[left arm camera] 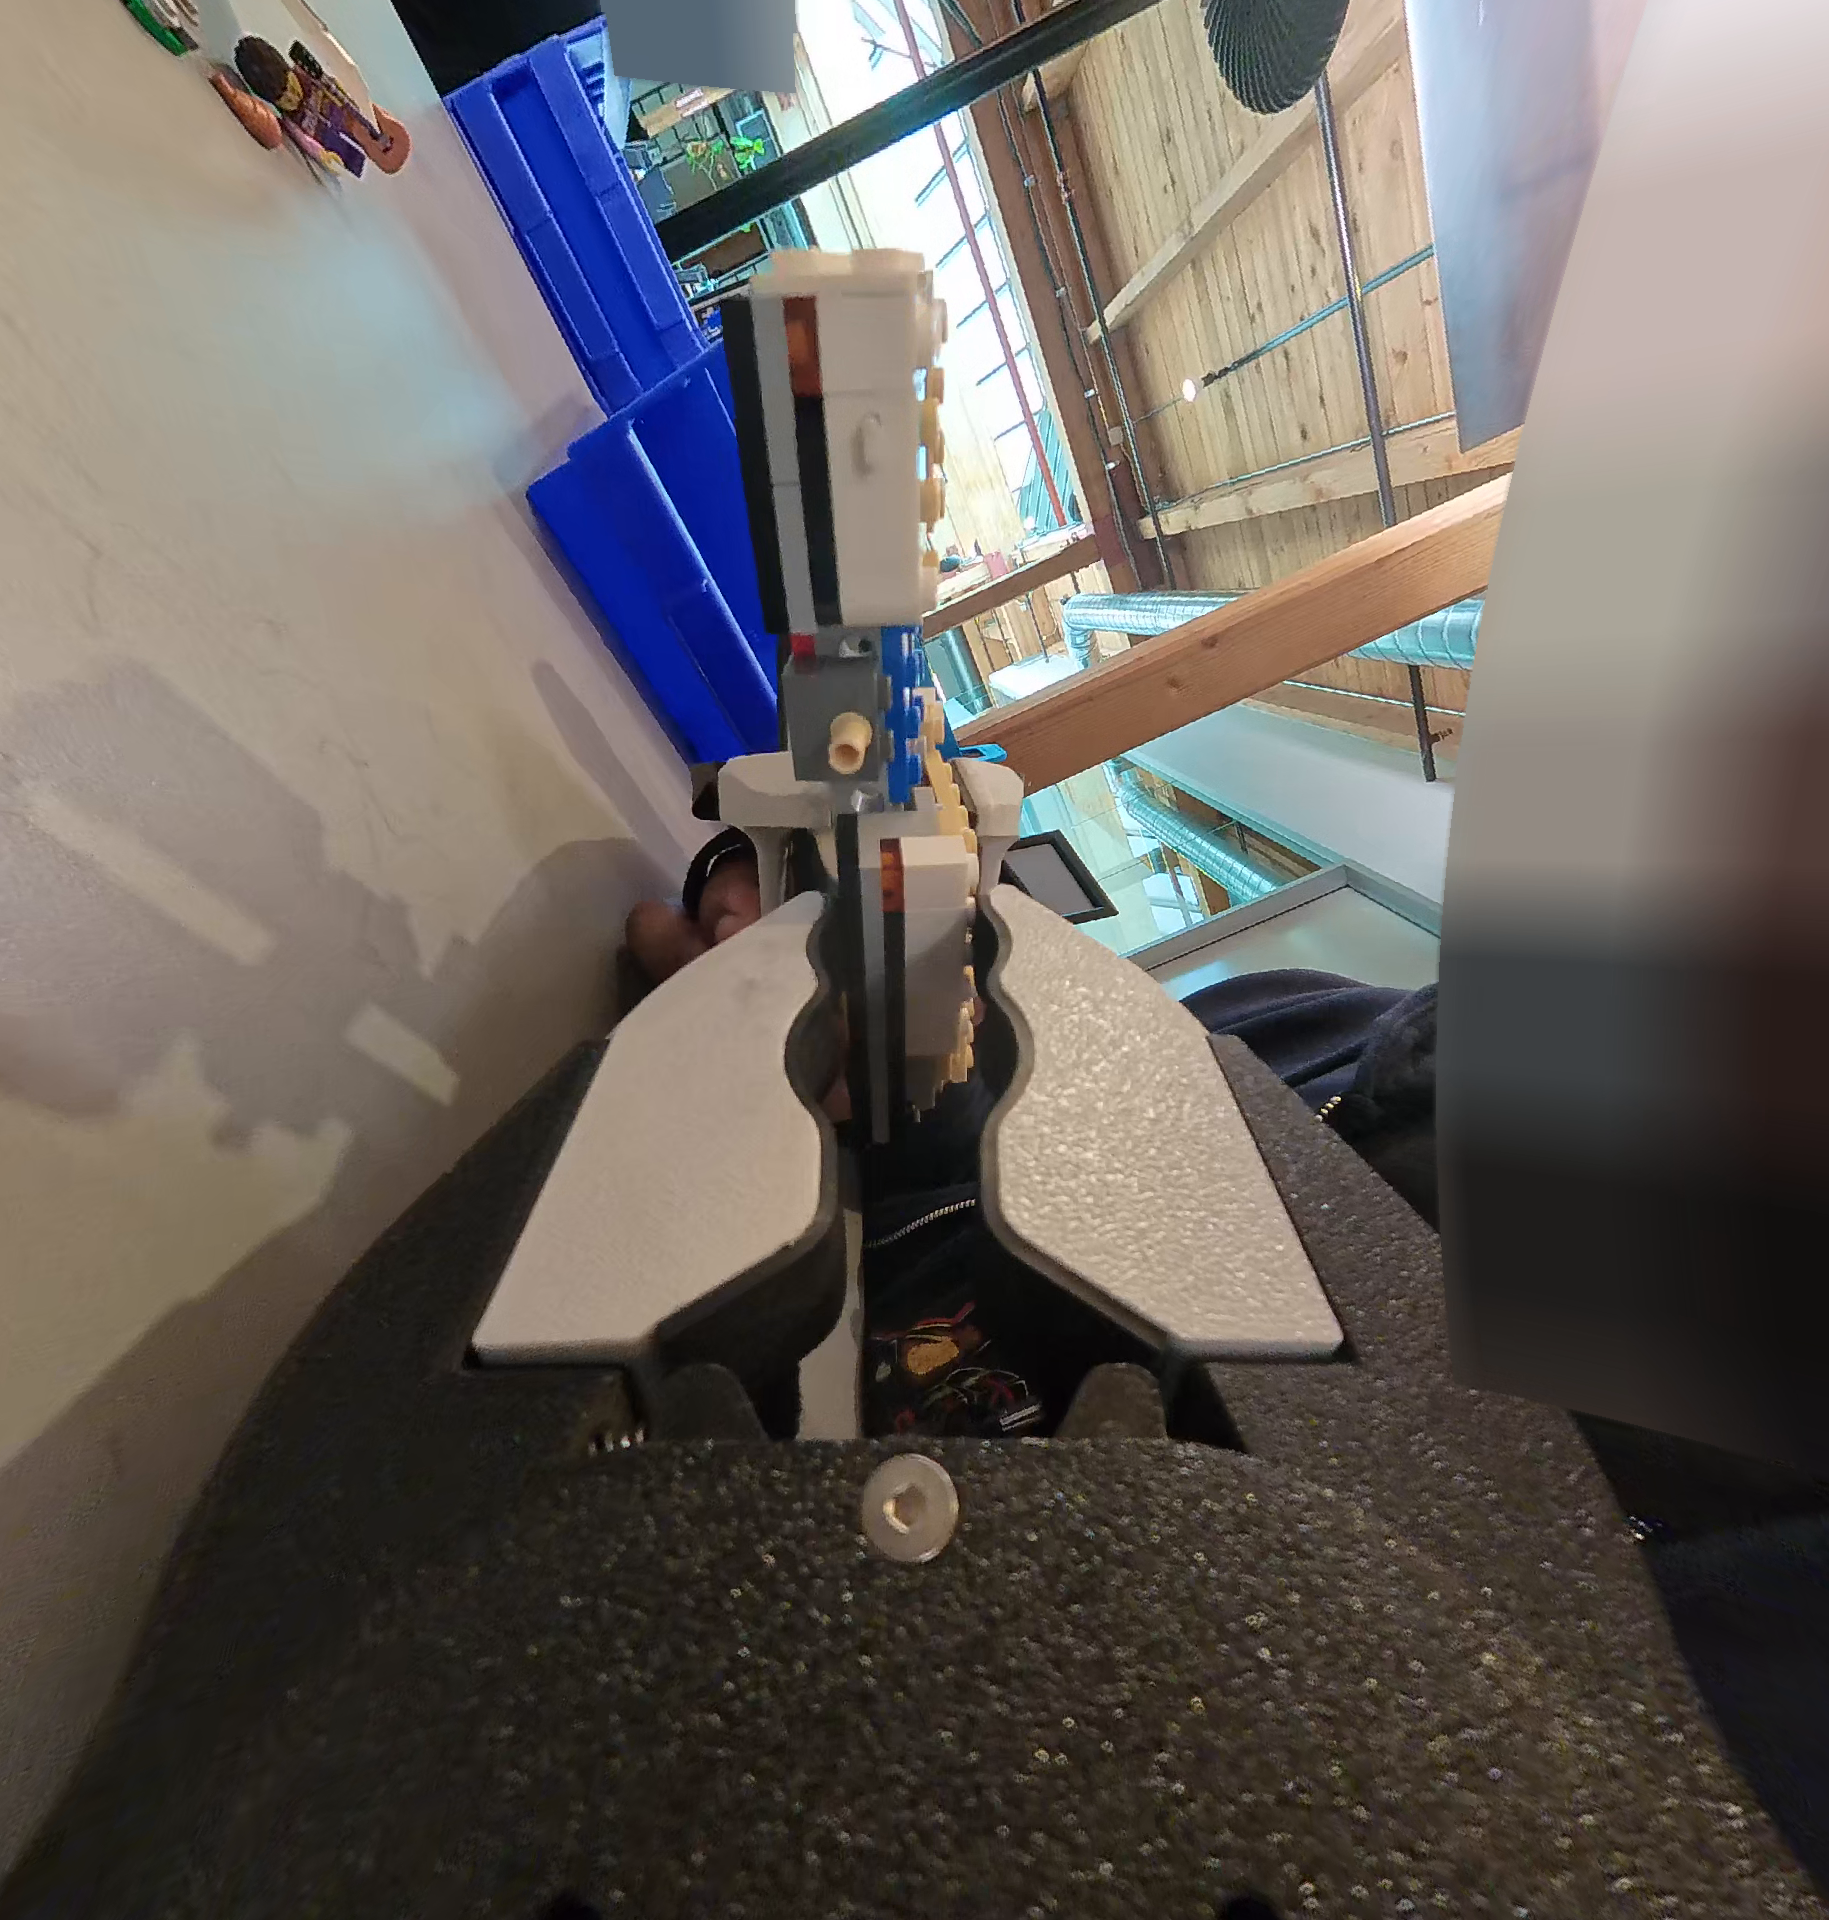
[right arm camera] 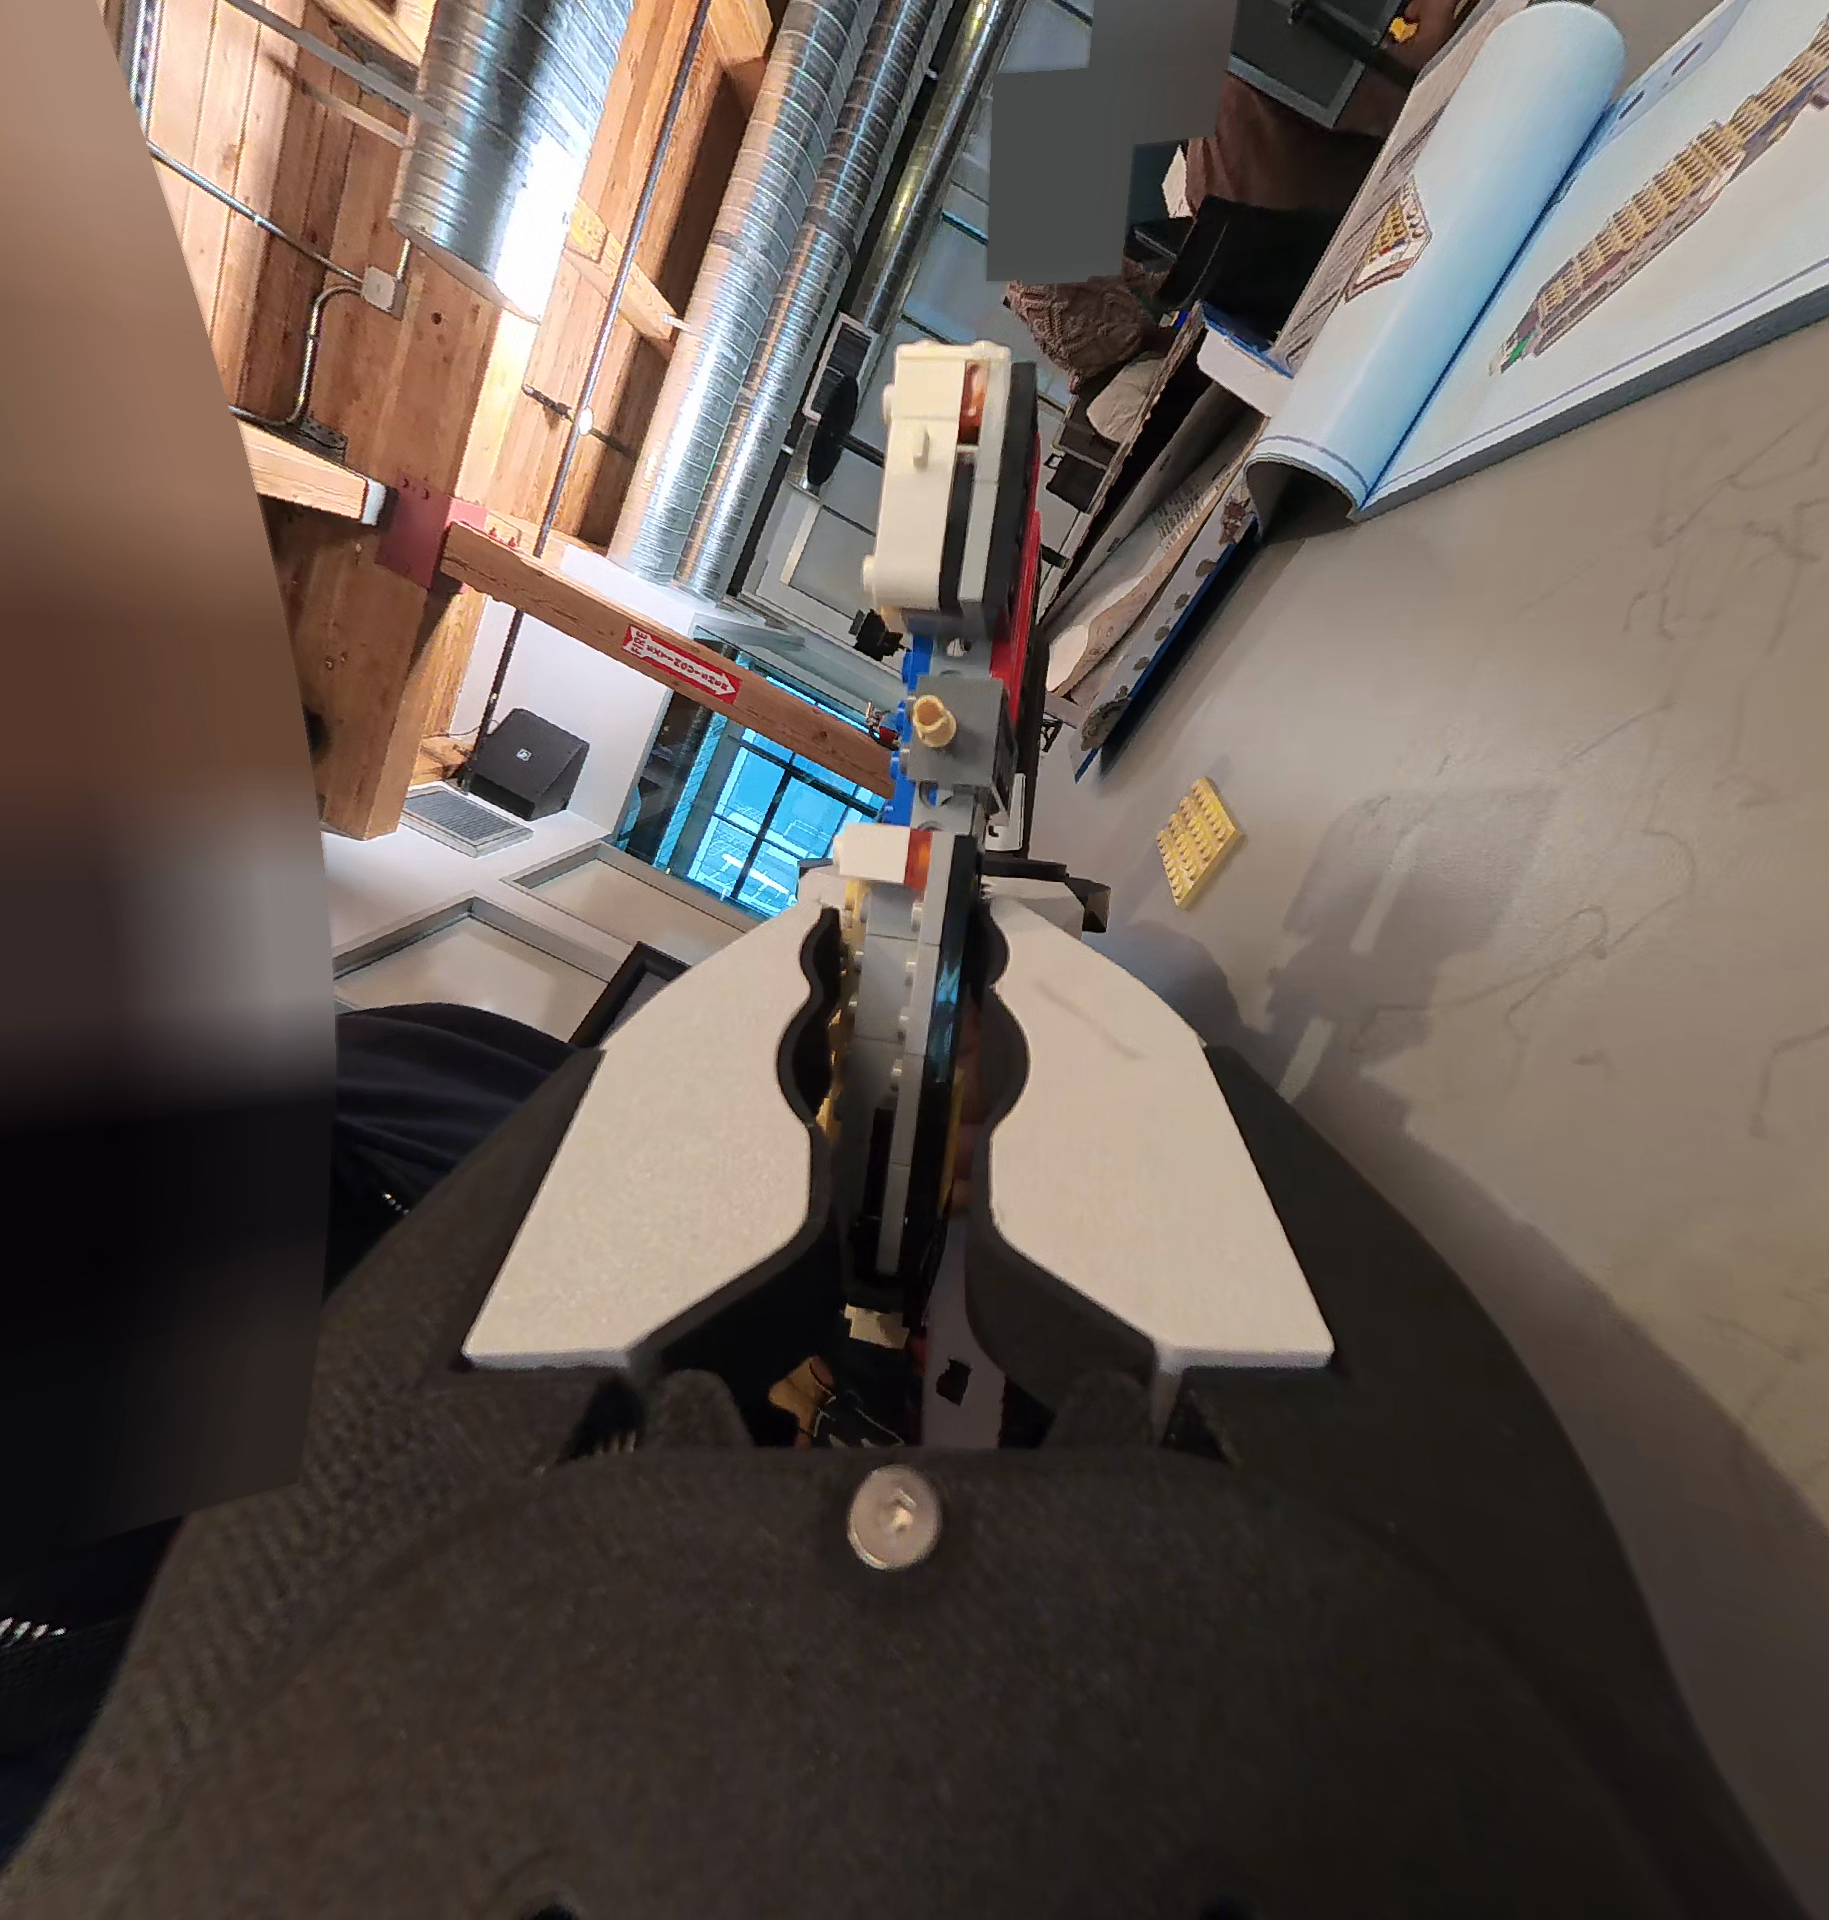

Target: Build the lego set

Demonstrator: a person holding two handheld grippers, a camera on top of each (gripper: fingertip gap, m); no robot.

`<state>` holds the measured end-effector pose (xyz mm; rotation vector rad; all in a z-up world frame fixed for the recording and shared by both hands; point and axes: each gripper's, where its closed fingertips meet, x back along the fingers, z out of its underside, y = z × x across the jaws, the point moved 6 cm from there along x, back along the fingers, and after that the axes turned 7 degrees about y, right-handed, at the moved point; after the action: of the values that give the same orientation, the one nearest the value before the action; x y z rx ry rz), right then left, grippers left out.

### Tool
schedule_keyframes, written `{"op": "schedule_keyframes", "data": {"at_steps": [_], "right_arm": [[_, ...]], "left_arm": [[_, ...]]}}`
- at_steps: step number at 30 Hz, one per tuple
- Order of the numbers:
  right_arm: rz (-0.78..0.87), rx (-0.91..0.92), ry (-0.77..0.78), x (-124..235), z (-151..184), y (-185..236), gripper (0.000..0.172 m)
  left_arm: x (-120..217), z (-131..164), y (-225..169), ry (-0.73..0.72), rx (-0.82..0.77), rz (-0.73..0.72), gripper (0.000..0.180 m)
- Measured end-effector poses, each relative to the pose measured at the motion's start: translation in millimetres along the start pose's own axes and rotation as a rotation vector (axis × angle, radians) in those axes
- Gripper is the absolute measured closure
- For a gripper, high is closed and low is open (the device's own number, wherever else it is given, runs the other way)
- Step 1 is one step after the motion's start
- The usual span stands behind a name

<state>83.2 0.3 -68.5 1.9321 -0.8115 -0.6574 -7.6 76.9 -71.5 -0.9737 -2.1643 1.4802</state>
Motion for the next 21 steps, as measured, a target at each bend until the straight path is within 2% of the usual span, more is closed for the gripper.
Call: {"op": "schedule_keyframes", "data": {"at_steps": [21], "right_arm": [[-0.031, -0.034, -0.035, 0.2, -2.0, -0.3, 0.148]], "left_arm": [[1.8, -1.5, -0.7, -0.017, 0.014, 0.023, 0.158]]}}
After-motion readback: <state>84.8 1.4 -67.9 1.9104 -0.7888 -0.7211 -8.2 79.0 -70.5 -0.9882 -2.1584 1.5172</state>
